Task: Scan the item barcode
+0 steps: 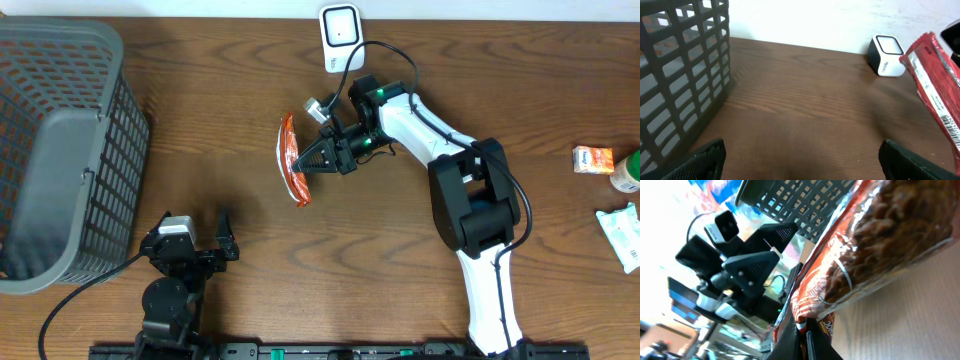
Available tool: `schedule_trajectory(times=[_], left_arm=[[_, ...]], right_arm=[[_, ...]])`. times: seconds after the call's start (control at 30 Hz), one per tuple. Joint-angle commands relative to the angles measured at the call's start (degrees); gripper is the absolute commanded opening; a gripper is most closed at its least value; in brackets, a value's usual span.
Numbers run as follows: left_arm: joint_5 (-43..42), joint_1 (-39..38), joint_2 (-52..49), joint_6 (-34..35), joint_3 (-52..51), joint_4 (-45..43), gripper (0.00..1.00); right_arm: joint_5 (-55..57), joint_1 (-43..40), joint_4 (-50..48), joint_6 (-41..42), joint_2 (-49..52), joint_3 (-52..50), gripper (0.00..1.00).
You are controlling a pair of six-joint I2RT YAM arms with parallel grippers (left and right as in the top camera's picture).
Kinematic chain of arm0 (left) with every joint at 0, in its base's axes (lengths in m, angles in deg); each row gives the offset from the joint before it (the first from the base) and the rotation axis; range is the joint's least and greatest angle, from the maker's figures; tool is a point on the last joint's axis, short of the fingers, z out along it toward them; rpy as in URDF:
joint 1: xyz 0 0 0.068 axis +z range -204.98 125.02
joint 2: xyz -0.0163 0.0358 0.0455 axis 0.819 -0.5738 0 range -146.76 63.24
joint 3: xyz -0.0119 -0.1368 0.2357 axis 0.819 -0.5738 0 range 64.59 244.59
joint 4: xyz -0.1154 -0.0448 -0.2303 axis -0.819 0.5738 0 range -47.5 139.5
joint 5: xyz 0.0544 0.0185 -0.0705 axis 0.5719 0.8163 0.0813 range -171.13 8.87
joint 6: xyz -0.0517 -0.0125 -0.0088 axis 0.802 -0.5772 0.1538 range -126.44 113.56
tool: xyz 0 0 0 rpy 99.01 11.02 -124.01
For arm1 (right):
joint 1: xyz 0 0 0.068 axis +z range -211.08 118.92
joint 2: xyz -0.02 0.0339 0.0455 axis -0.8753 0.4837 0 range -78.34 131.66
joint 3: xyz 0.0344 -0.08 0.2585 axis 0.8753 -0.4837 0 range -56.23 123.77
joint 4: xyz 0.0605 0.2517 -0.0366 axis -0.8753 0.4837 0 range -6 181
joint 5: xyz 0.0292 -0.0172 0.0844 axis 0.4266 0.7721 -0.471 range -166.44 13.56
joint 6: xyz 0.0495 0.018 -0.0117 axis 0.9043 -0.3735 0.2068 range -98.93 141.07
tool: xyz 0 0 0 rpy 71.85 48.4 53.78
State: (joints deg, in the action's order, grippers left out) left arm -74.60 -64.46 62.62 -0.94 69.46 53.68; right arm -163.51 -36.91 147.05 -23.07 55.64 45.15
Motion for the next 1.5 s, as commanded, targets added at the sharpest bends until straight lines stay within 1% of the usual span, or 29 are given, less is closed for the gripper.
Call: schedule_trajectory(times=[0.0, 0.1, 0.17, 0.23, 0.47, 0.6, 0.73, 0.93, 1.03, 1.07, 1.1, 1.17, 1.2, 1.3, 1.47], left_arm=[[0.1, 0.2, 0.4, -0.9, -1.0, 1.4, 0.98], [0.1, 0.2, 0.4, -0.9, -1.0, 1.4, 0.98], [0.1, 0.2, 0.4, -0.9, -1.0, 1.4, 0.98], [0.1, 0.2, 0.4, -0.9, -1.0, 1.4, 0.98], [0.1, 0.2, 0.4, -0.9, -1.0, 1.4, 0.98], [0.1, 0.2, 0.4, -0.9, -1.0, 1.4, 0.98], [0.1, 0.2, 0.4, -0.9, -1.0, 1.4, 0.98], [0.1, 0.2, 0.4, -0.9, -1.0, 1.4, 0.98], [0.1, 0.2, 0.4, -0.9, -1.0, 1.4, 0.98], [0.1, 0.2, 0.4, -0.9, -1.0, 1.4, 0.98], [0.1, 0.2, 0.4, -0.9, -1.0, 1.4, 0.98], [0.1, 0.2, 0.4, -0.9, -1.0, 1.4, 0.98], [0.1, 0.2, 0.4, -0.9, -1.0, 1.4, 0.98], [0.1, 0.2, 0.4, -0.9, -1.0, 1.4, 0.98], [0.1, 0.2, 0.4, -0.9, -1.0, 1.4, 0.98]], right_arm=[[-2.4, -0.5, -0.2, 14.0, -0.7, 0.7, 0.01], [-2.4, -1.0, 0.0, 24.4, -0.7, 0.7, 0.01], [-2.4, -1.2, 0.5, 29.1, -0.7, 0.7, 0.01], [-2.4, -1.4, 1.9, 31.6, -0.7, 0.7, 0.01], [-2.4, -2.9, 4.8, 32.1, -0.7, 0.7, 0.01], [0.9, -5.2, 8.2, 32.0, -0.7, 0.7, 0.01], [1.7, -6.9, 10.1, 29.4, -0.7, 0.7, 0.01], [3.2, -7.4, 10.4, 28.6, -0.7, 0.7, 0.01], [3.7, -7.4, 8.3, 28.7, -0.7, 0.7, 0.01], [5.3, -7.4, 6.6, 29.0, -0.7, 0.8, 0.01], [9.4, -7.4, 4.2, 31.6, -0.7, 1.0, 0.01], [20.3, -7.5, 1.0, 40.0, -0.7, 2.2, 0.01], [24.9, -7.5, 0.9, 41.6, -0.7, 3.5, 0.01], [31.8, -7.1, 3.4, 41.0, -0.7, 10.1, 0.01], [45.2, -7.0, 4.7, 42.0, -0.7, 23.5, 0.01]])
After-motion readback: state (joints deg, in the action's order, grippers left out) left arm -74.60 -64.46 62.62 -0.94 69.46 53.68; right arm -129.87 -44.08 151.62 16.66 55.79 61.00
